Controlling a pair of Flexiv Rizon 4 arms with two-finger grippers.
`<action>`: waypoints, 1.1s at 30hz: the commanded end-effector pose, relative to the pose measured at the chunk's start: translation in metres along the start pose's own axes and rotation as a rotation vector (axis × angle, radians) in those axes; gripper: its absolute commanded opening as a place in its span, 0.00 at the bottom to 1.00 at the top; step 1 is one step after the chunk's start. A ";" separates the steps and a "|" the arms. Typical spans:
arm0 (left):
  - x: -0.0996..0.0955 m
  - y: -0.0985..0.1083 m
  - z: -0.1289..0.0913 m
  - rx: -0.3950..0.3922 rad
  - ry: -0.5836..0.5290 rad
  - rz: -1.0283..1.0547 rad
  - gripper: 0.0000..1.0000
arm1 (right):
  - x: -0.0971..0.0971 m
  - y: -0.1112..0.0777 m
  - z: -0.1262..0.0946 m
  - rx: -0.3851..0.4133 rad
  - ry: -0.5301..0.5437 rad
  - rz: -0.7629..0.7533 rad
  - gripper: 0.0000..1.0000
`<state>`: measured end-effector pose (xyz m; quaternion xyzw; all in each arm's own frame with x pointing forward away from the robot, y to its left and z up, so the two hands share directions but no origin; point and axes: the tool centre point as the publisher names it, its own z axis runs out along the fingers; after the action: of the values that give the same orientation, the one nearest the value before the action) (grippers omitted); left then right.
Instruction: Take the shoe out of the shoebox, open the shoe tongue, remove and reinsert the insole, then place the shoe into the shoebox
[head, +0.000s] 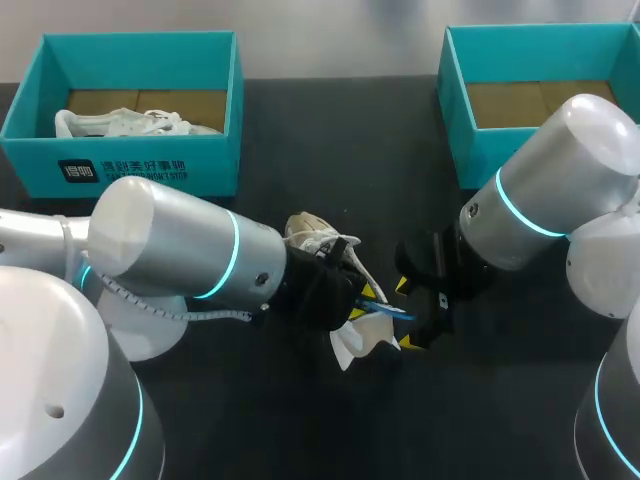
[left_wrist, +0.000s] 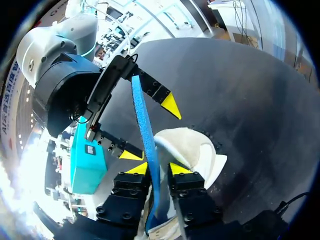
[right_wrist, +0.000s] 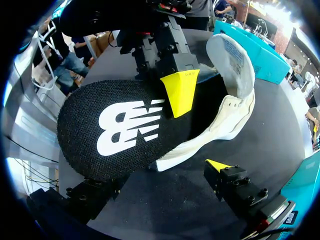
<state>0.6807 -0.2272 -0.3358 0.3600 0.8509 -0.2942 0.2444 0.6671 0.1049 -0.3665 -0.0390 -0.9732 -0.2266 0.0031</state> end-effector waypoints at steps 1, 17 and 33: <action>0.002 0.004 -0.007 0.017 -0.006 0.001 0.64 | 0.001 0.000 0.000 0.001 -0.002 0.000 1.00; -0.004 0.028 -0.026 -0.033 -0.015 -0.005 0.37 | 0.001 0.000 0.000 0.001 -0.002 0.000 1.00; -0.025 0.040 -0.024 -0.097 0.050 0.075 0.33 | 0.001 0.000 0.000 0.001 -0.002 0.000 1.00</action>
<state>0.7206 -0.1985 -0.3225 0.3851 0.8517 -0.2460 0.2565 0.6671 0.1049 -0.3665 -0.0390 -0.9732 -0.2266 0.0031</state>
